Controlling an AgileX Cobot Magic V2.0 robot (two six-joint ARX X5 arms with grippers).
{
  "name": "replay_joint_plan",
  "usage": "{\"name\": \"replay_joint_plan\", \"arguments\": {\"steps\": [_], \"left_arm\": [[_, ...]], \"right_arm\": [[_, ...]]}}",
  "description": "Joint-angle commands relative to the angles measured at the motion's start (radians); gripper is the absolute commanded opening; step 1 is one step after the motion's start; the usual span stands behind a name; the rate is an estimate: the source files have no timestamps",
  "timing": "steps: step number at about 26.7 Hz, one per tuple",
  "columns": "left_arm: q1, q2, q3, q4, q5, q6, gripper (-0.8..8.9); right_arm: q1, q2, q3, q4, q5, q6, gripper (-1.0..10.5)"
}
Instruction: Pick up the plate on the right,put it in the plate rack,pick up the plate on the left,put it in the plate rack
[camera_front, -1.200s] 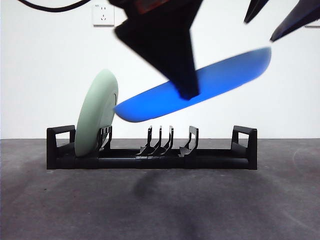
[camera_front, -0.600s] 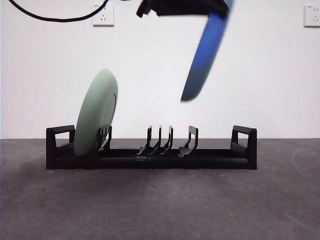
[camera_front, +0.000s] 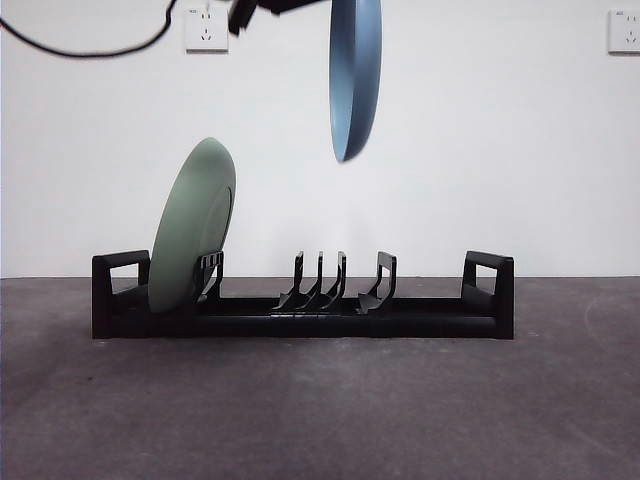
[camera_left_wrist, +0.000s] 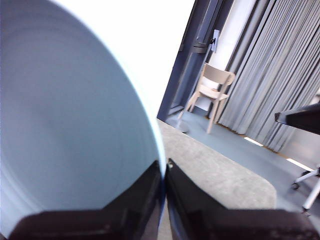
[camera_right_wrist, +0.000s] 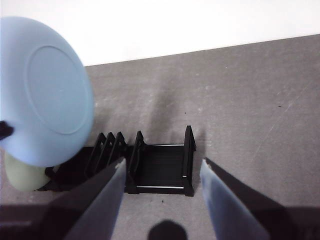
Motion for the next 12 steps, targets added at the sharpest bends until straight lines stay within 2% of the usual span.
{"name": "replay_joint_plan", "arguments": {"steps": [1, 12], "left_arm": [[0.016, 0.038, 0.006, 0.015, 0.013, -0.05, -0.09], [0.034, 0.204, 0.131, -0.021, 0.056, -0.049, -0.09]], "right_arm": [[0.0, 0.0, -0.004, 0.016, 0.003, -0.006, 2.5], [0.0, 0.002, -0.004, 0.016, 0.003, -0.007, 2.5]]}}
